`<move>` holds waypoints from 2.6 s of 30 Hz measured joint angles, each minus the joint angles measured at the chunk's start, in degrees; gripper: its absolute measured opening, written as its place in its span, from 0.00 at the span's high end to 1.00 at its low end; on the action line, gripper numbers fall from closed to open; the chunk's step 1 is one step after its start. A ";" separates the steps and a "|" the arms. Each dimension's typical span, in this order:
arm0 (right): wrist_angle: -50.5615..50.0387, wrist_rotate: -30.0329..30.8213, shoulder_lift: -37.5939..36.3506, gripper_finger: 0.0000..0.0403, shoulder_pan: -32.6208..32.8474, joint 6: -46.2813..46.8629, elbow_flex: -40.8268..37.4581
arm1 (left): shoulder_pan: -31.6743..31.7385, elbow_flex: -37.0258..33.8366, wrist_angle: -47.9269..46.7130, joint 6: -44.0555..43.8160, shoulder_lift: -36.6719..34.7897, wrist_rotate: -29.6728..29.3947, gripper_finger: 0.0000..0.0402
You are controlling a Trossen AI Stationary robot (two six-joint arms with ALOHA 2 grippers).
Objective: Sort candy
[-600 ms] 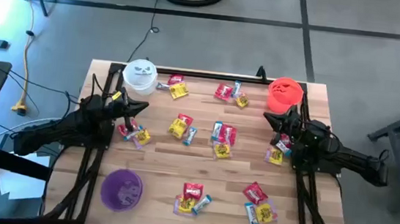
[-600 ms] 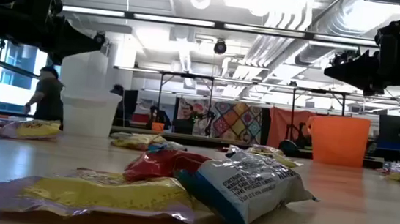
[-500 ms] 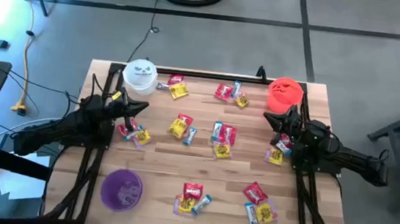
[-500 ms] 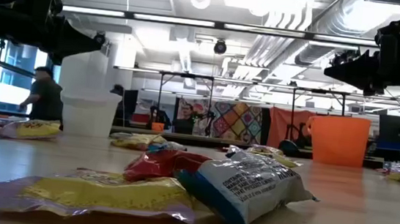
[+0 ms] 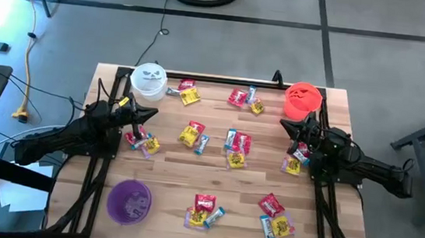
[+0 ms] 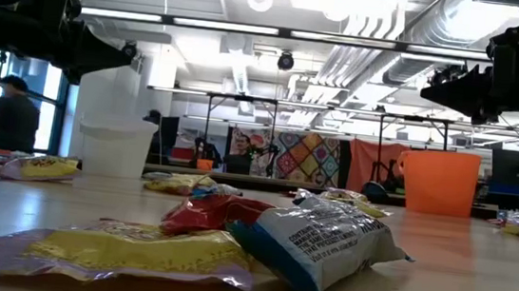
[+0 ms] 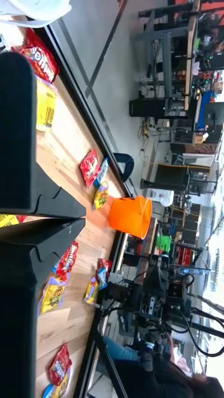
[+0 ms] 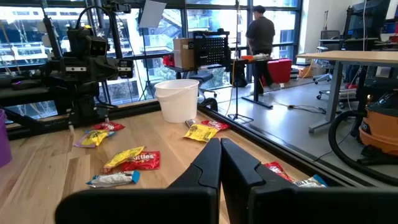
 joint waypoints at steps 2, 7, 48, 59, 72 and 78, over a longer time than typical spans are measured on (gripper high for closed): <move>0.00 -0.01 -0.02 1.00 0.00 -0.02 0.01 | 0.00 0.00 0.00 0.00 -0.01 0.00 1.00; 0.00 -0.02 0.00 1.00 0.02 -0.02 0.02 | 0.01 0.01 0.00 0.00 -0.02 0.00 1.00; 0.00 -0.02 -0.01 1.00 0.01 -0.01 0.02 | 0.04 0.01 25.95 -16.86 1.42 -4.14 1.00; 0.00 -0.02 0.00 1.00 0.00 0.00 0.00 | -0.69 12.13 10.60 -19.81 25.48 -2.24 1.00; 0.00 0.00 0.05 1.00 0.01 -0.01 0.01 | -2.84 25.90 -3.32 -19.76 63.38 5.23 1.00; 0.00 -0.02 0.05 1.00 0.02 0.00 0.02 | -2.73 31.01 -3.09 -18.65 72.94 6.20 0.98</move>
